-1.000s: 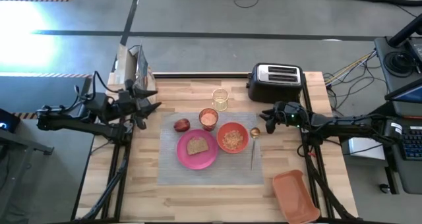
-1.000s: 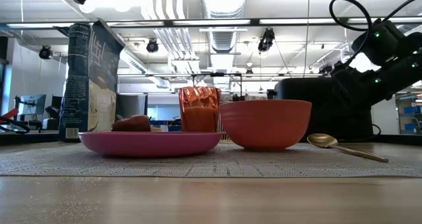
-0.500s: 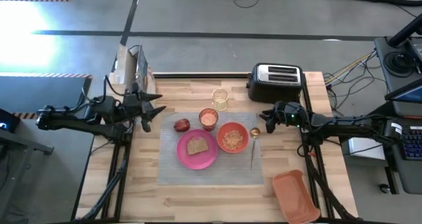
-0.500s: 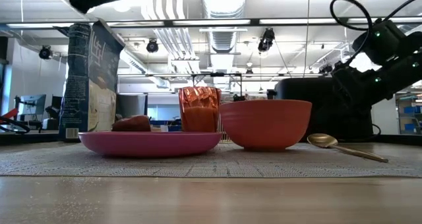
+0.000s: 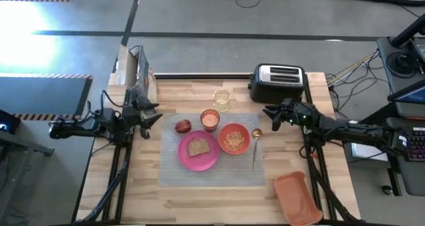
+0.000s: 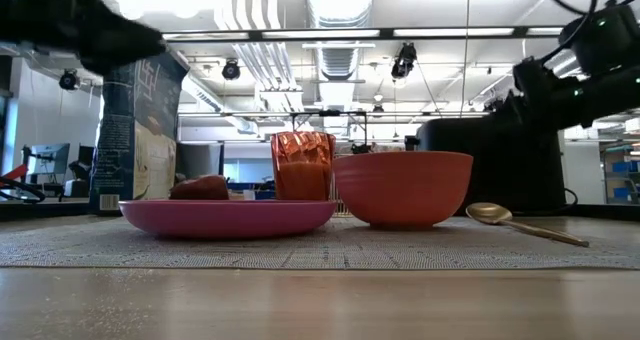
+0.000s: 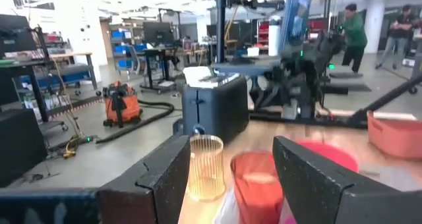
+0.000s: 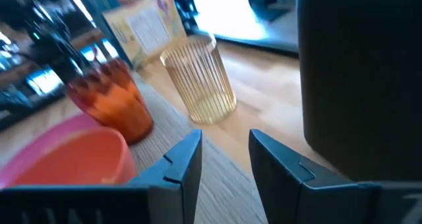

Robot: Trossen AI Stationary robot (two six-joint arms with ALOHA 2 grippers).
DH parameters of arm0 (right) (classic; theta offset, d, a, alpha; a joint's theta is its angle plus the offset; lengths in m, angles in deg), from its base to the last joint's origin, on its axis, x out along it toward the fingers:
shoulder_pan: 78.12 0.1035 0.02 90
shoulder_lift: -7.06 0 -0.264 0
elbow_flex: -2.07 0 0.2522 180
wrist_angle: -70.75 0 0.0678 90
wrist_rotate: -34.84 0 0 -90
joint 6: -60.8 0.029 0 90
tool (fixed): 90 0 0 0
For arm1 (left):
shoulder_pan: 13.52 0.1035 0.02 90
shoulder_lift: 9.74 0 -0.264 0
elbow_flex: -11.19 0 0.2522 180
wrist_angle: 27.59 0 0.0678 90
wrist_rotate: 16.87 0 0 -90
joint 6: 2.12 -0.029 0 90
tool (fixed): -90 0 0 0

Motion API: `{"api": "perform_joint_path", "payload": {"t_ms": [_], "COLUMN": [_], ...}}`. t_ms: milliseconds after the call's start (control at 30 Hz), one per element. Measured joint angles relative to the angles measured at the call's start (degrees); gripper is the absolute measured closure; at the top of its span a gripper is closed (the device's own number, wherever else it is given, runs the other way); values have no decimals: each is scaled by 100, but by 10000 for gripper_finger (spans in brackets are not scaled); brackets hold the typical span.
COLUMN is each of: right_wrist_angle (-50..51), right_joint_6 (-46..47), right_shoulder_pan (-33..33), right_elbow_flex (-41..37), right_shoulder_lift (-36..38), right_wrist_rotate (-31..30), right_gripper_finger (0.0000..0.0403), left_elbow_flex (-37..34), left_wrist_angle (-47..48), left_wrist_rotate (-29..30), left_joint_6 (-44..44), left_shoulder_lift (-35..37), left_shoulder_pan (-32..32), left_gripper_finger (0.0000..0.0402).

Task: Arrange a breakfast setting
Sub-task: Return to Home Position

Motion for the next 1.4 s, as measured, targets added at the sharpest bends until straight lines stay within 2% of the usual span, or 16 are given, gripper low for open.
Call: {"api": "perform_joint_path", "payload": {"t_ms": [167, 367, 833, 1400], "right_wrist_angle": [4, -2, -2, 4], "right_joint_6": [0, -2, -2, -2], "right_shoulder_pan": [0, -2, -142, -188], "right_elbow_flex": [-2, -2, -4, -7], "right_shoulder_lift": [716, 1385, 2546, 2773], "right_wrist_rotate": [0, 0, 2, 2], "right_gripper_finger": [285, 278, 286, 280], "left_elbow_flex": [-599, -1035, -1255, -1257], "left_wrist_angle": [1, -17, -748, -761], "left_wrist_rotate": [0, -2, -50, -48], "left_joint_6": [0, -3, -1, 0], "left_shoulder_lift": [546, 516, 547, 421], "left_shoulder_pan": [0, 0, 2, 2], "left_gripper_finger": [201, 201, 201, 201]}}
